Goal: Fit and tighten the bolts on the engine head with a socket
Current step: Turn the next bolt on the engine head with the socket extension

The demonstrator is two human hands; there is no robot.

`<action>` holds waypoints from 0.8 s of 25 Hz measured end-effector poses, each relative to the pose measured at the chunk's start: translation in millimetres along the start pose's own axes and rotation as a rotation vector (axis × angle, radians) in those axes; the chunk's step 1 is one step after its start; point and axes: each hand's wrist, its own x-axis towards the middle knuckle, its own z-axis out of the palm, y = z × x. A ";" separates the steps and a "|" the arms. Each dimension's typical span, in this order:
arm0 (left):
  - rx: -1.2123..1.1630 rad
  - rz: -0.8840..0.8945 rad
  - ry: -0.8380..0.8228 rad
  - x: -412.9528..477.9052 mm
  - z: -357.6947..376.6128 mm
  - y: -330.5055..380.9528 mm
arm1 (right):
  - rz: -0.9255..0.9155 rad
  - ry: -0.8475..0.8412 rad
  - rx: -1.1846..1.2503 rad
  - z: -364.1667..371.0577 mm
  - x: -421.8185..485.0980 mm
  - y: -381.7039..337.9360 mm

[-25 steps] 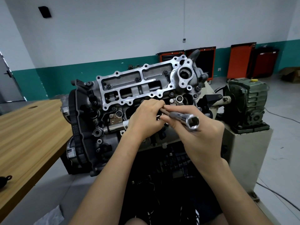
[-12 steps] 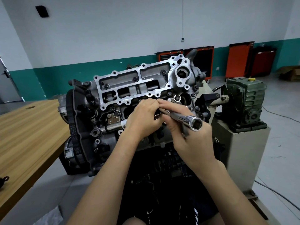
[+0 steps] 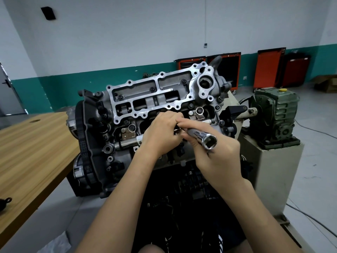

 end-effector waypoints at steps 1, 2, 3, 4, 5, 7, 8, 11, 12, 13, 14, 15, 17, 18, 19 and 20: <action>0.029 0.006 -0.013 0.7 0.4 0.0 | 0.028 0.033 0.005 -1.3 1.7 1.0; 0.051 0.014 -0.025 1.7 1.0 -0.5 | 0.057 0.065 0.038 -2.6 3.7 1.2; 0.060 0.020 -0.034 2.2 1.0 -0.5 | 0.075 0.092 0.075 -4.1 5.0 0.4; 0.060 0.030 -0.040 2.4 0.9 -0.5 | 0.081 0.110 0.091 -4.9 5.7 -0.9; 0.053 0.038 -0.039 2.6 0.8 -0.3 | 0.083 0.105 0.091 -5.2 5.6 -2.1; 0.014 0.034 -0.008 1.3 -0.6 1.4 | 0.060 0.028 0.080 -4.2 3.7 -2.7; -0.009 0.023 0.013 0.4 -1.6 2.5 | 0.039 -0.011 0.059 -3.3 2.7 -3.0; 0.004 0.026 0.000 0.8 -0.9 1.9 | 0.020 -0.008 0.001 -4.0 4.0 1.0; 0.033 0.031 -0.013 1.3 0.3 1.0 | 0.038 0.022 0.019 -4.6 5.1 1.3; 0.057 0.033 -0.023 2.0 1.2 -0.4 | 0.060 0.051 0.047 -4.8 5.9 0.7; 0.066 0.034 -0.022 1.9 1.6 -0.7 | 0.077 0.066 0.075 -4.6 6.3 -0.2; 0.061 0.032 -0.014 1.8 1.6 -0.6 | 0.081 0.061 0.086 -3.4 5.6 -1.1; 0.019 0.022 0.008 0.0 0.5 1.3 | 0.057 -0.014 0.068 0.5 2.6 -3.6; -0.009 0.018 0.017 -0.5 -0.6 2.3 | 0.041 -0.048 0.051 1.3 2.0 -3.6; -0.023 0.021 0.018 -0.1 -1.1 2.1 | 0.031 -0.052 0.032 0.5 2.6 -2.3; -0.013 0.032 0.009 0.6 -1.2 1.7 | 0.030 -0.028 0.019 -1.0 3.7 -0.6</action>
